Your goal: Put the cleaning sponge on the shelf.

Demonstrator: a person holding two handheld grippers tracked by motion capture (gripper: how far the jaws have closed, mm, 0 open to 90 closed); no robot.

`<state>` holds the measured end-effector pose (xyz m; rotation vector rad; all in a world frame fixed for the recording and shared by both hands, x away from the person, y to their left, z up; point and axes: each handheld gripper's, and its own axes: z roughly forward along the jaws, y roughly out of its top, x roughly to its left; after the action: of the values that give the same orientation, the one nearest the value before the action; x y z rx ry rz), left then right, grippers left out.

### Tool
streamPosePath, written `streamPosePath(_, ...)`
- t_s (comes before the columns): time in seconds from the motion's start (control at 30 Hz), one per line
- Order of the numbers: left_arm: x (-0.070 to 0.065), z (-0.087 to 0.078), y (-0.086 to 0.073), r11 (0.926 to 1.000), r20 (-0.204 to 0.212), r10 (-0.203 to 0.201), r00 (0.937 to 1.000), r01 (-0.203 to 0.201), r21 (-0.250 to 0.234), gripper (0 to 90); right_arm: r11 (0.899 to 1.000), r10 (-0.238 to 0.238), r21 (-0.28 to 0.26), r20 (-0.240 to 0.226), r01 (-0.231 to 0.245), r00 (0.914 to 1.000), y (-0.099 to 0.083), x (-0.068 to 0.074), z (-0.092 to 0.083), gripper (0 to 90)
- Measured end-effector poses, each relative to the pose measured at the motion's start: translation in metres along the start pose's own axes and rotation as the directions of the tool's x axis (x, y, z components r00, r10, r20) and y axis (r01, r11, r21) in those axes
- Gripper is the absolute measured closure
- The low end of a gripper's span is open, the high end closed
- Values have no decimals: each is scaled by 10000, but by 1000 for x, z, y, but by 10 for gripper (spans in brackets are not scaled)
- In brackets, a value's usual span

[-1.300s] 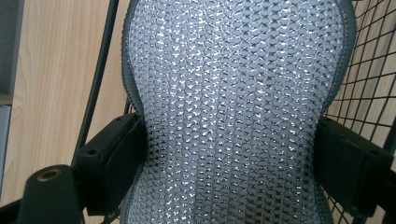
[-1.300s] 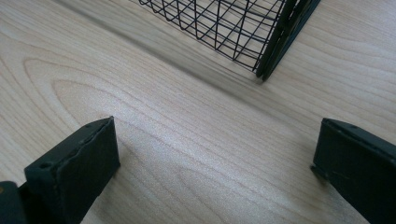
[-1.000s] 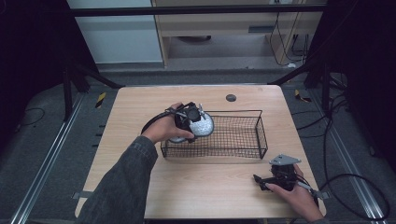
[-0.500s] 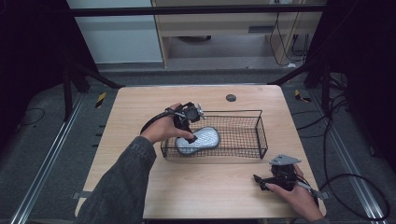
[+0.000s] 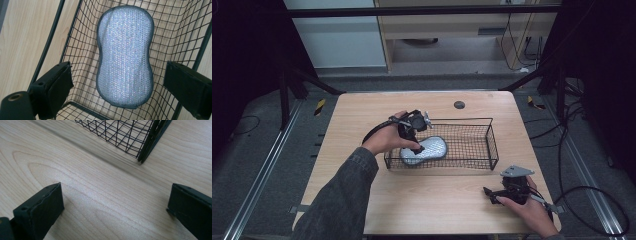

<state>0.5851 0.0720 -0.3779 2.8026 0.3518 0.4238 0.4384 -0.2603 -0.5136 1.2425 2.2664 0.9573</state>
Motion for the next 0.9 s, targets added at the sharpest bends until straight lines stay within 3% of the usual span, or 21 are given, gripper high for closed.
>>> streamPosePath(0.6,-15,-6,-1,9990,-3,-290,9996,290,-349,50,10000,-13,2,2,13,10000,0,0,0,4)
streamPosePath(0.9,-27,-17,-2,9946,-409,-654,9970,618,-831,49,10000,-27,-5,10,27,10000,0,0,0,4)
